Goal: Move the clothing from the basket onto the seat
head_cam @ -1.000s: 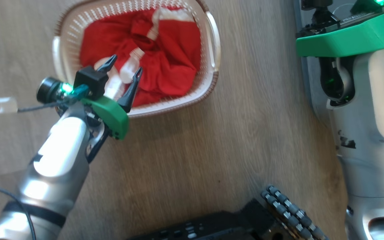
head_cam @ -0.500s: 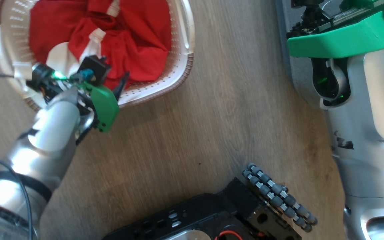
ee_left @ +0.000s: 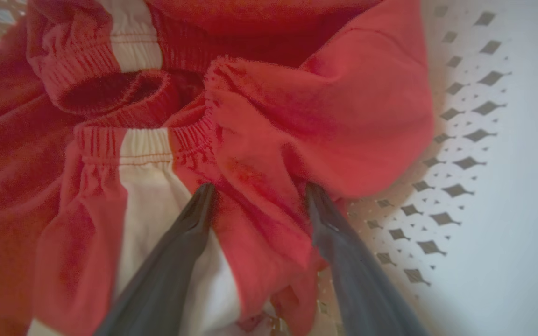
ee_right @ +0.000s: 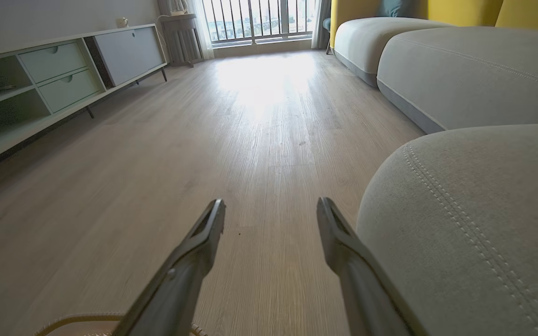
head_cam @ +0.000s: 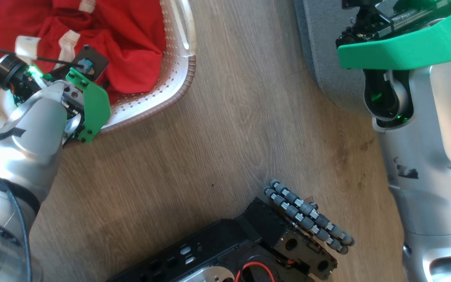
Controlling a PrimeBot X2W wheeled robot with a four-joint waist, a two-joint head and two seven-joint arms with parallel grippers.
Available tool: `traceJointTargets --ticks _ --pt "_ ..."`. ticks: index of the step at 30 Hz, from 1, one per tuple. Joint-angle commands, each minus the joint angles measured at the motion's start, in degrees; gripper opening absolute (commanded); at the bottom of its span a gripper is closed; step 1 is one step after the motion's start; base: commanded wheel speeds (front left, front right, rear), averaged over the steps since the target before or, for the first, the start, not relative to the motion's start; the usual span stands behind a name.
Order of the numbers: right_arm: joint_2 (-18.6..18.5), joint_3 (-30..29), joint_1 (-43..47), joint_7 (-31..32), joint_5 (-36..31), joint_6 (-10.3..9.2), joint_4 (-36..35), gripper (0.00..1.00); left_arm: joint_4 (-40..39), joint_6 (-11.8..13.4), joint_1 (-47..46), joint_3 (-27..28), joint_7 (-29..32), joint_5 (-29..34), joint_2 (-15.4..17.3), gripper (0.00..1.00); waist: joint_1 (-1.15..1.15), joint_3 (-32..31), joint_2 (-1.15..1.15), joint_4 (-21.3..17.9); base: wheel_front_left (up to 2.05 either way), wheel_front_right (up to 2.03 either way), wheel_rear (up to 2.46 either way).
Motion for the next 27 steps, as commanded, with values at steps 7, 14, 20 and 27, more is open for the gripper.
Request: traceJointTargets --ticks 7,14,20,27 --pt "0.7 -0.5 3.8 -0.3 1.3 -0.01 -2.6 1.00 2.3 3.6 -1.0 -1.8 2.2 2.7 0.6 1.00 -0.01 0.8 0.00 -0.3 0.00 0.00 0.00" --pt "0.7 -0.5 4.4 -0.3 2.1 -0.01 -2.8 1.00 3.4 3.9 -0.5 -0.8 1.6 0.8 0.7 0.00 -0.01 0.7 0.00 -0.5 0.00 0.00 0.00" --pt "0.7 0.6 3.9 -0.3 2.6 -0.01 -1.7 1.00 2.9 4.0 0.9 1.4 -3.5 -2.0 0.4 0.00 -0.01 -1.7 0.00 -0.8 0.00 0.00 0.00" --pt "0.7 0.1 5.3 -0.3 -0.1 -0.01 0.9 1.00 2.0 3.2 3.5 4.0 -7.6 -6.1 -3.8 0.00 -0.01 -8.5 0.00 2.9 0.00 0.00 0.00"
